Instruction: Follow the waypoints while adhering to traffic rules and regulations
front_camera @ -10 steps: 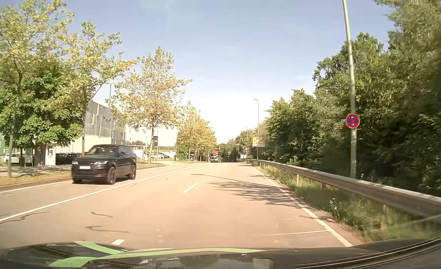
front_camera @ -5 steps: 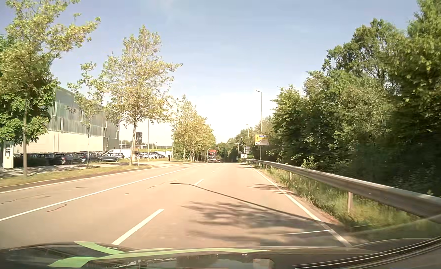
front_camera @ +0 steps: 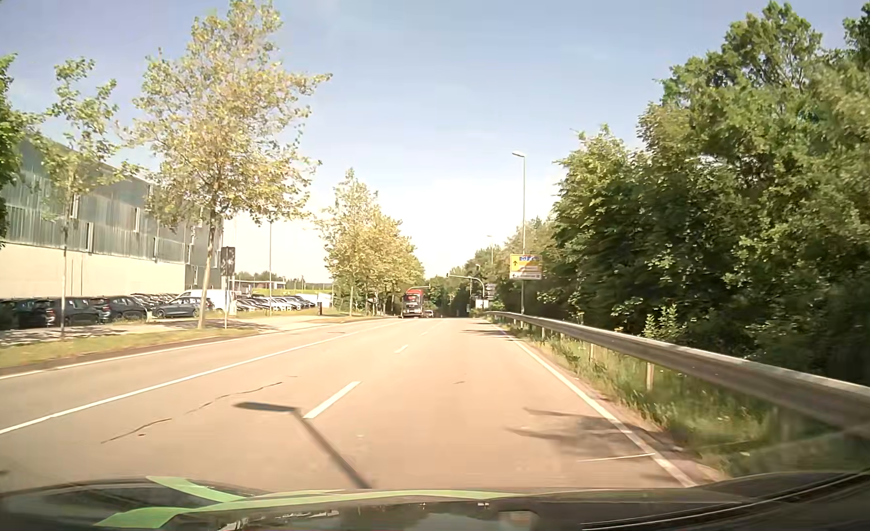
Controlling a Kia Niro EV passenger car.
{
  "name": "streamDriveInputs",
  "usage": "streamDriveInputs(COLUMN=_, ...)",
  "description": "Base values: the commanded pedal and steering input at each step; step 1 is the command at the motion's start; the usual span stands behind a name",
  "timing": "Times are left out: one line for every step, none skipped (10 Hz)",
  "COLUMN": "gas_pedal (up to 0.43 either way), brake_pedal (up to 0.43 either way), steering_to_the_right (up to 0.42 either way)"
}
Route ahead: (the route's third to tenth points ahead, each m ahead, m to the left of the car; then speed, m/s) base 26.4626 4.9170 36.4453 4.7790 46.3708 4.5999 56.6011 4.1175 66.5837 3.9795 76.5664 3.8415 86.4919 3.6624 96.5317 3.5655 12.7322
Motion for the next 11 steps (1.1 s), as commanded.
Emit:
streamDriveInputs(gas_pedal=0.059, brake_pedal=0.000, steering_to_the_right=-0.001)
streamDriveInputs(gas_pedal=0.059, brake_pedal=0.000, steering_to_the_right=-0.001)
streamDriveInputs(gas_pedal=0.059, brake_pedal=0.000, steering_to_the_right=-0.001)
streamDriveInputs(gas_pedal=0.047, brake_pedal=0.000, steering_to_the_right=-0.001)
streamDriveInputs(gas_pedal=0.020, brake_pedal=0.000, steering_to_the_right=-0.001)
streamDriveInputs(gas_pedal=0.020, brake_pedal=0.000, steering_to_the_right=-0.001)
streamDriveInputs(gas_pedal=0.020, brake_pedal=0.000, steering_to_the_right=-0.001)
streamDriveInputs(gas_pedal=0.008, brake_pedal=0.000, steering_to_the_right=-0.001)
streamDriveInputs(gas_pedal=0.000, brake_pedal=0.000, steering_to_the_right=0.000)
streamDriveInputs(gas_pedal=0.000, brake_pedal=0.000, steering_to_the_right=0.000)
streamDriveInputs(gas_pedal=0.000, brake_pedal=0.000, steering_to_the_right=0.000)
